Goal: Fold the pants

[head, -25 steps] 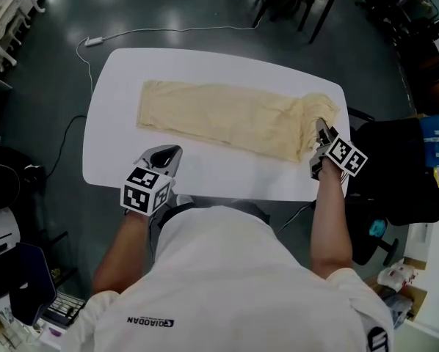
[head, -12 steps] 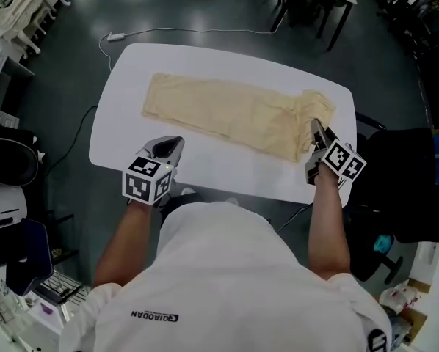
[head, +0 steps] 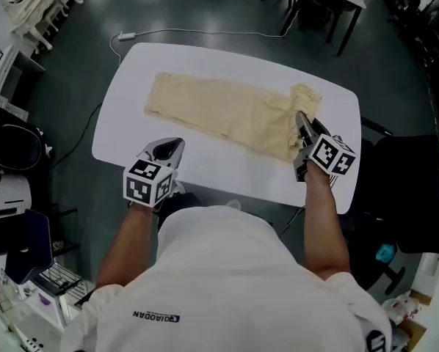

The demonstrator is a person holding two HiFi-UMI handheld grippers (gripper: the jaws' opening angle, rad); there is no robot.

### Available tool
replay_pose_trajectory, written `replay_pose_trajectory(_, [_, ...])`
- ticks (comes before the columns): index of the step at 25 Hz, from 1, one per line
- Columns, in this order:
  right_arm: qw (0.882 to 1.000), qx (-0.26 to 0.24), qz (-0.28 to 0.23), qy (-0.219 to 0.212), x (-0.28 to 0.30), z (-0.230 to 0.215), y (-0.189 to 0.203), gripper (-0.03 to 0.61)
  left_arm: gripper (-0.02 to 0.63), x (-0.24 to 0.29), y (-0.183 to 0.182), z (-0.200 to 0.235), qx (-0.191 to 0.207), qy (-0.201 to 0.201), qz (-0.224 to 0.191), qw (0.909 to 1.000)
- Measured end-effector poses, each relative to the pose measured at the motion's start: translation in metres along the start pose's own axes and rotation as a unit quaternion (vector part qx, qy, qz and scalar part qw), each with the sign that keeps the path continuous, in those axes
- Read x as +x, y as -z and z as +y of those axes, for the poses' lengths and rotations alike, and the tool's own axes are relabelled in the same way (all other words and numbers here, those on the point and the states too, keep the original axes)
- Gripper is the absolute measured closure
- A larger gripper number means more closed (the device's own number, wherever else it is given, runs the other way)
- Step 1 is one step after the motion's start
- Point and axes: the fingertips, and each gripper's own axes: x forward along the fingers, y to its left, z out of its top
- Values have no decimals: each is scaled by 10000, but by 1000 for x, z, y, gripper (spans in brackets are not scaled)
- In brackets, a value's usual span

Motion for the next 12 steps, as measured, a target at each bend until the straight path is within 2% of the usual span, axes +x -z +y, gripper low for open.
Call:
replay_pose_trajectory(5, [9998, -169, -5, -49, 20, 30, 1, 490, 586, -4, -3, 38, -121, -44, -93, 9999])
replay_pose_trajectory(12, [9995, -106, -50, 284, 54, 69, 6, 490, 586, -13, -8, 106, -7, 162, -45, 9999])
